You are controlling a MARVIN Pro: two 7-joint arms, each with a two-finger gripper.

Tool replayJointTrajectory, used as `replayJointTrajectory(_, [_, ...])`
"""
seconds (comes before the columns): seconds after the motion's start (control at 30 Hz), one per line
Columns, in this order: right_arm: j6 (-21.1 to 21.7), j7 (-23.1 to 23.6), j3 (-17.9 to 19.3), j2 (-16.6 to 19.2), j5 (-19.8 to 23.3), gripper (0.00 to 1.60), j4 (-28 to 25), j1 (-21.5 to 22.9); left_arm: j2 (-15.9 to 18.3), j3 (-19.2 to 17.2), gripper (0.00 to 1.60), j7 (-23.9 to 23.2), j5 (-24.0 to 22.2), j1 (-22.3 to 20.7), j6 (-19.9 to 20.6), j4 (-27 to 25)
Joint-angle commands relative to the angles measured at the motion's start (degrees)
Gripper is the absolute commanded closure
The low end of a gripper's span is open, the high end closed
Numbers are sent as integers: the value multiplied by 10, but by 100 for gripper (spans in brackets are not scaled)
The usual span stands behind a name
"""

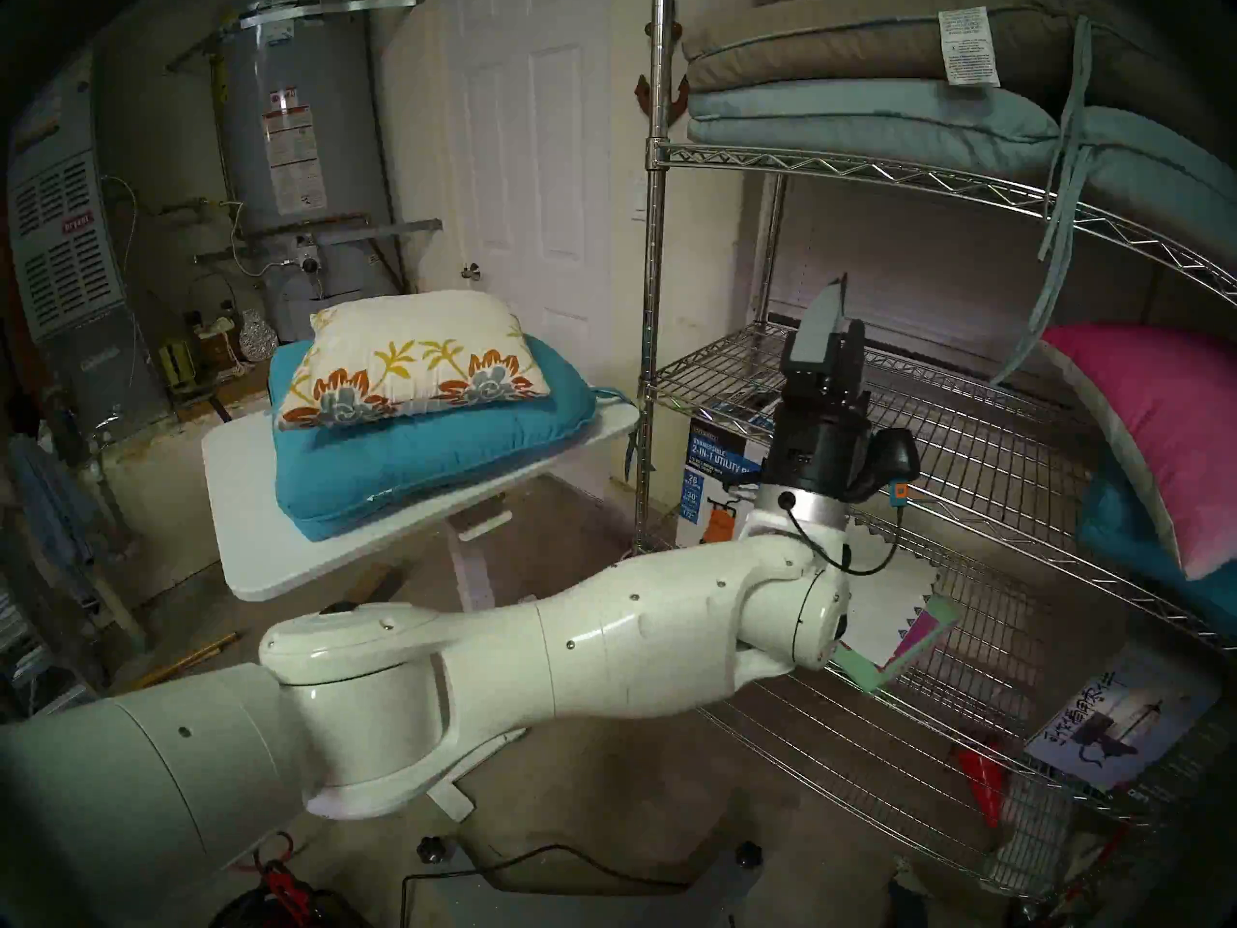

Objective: Put cushion on the shelf

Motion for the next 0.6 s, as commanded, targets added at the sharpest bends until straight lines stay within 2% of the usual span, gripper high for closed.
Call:
replayJointTrajectory(0.0, [5,3,-1,-14,0,0,7,-11,31,-21,0,30,2,18,43,-48])
replayJointTrajectory(0.23, [7,7,-1,-14,0,0,7,-15,57,-45,0,41,-2,39,85,-87])
replayJointTrajectory(0.47, [9,11,-1,-14,0,0,7,-18,79,-74,0,1,2,57,124,-131])
replayJointTrajectory(0.5, [9,13,-1,-14,0,0,8,-19,86,-84,0,-16,5,66,139,-151])
replayJointTrajectory(0.57, [9,13,-1,-14,0,0,8,-19,86,-84,0,-16,5,66,139,-151])
